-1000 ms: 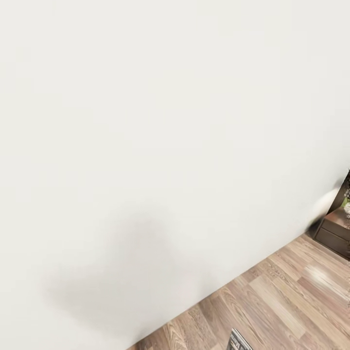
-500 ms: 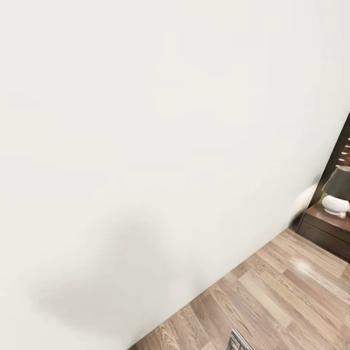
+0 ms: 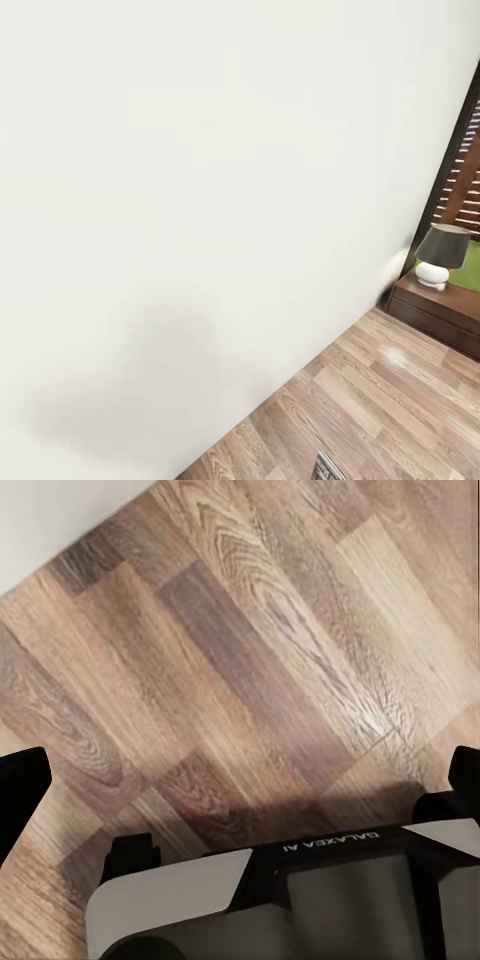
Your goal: In the bedroom, move the book from the bed onto either nightstand, and place the two sandals side by side next to the bed.
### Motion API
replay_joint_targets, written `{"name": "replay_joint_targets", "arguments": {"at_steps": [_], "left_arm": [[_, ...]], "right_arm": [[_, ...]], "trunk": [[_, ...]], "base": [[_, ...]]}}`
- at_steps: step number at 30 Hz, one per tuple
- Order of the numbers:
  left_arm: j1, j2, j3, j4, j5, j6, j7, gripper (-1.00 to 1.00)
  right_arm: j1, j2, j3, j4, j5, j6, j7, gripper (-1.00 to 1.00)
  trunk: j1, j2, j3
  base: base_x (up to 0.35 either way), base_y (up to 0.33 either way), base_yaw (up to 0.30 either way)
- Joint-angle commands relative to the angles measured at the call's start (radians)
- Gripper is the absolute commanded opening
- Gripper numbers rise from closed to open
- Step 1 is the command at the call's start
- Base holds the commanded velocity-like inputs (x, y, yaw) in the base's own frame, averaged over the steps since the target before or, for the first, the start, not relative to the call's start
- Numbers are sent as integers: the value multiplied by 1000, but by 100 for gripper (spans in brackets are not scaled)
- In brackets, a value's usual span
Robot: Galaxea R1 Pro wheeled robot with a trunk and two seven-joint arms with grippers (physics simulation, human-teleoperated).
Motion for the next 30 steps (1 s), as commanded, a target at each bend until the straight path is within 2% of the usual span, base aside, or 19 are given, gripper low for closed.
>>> {"name": "replay_joint_targets", "arguments": {"at_steps": [1,30], "left_arm": [[0,0,9,-1,-10,2,-3,100],[-1,0,9,-1,-10,2,-3,100]], "right_arm": [[-1,-1,-8,4,10,-7,0,-100],[-1,0,-8,4,10,-7,0,-100]], "trunk": [[0,-1,-1],[0,-1,13]], "base": [[0,0,-167],[0,0,-166]]}}
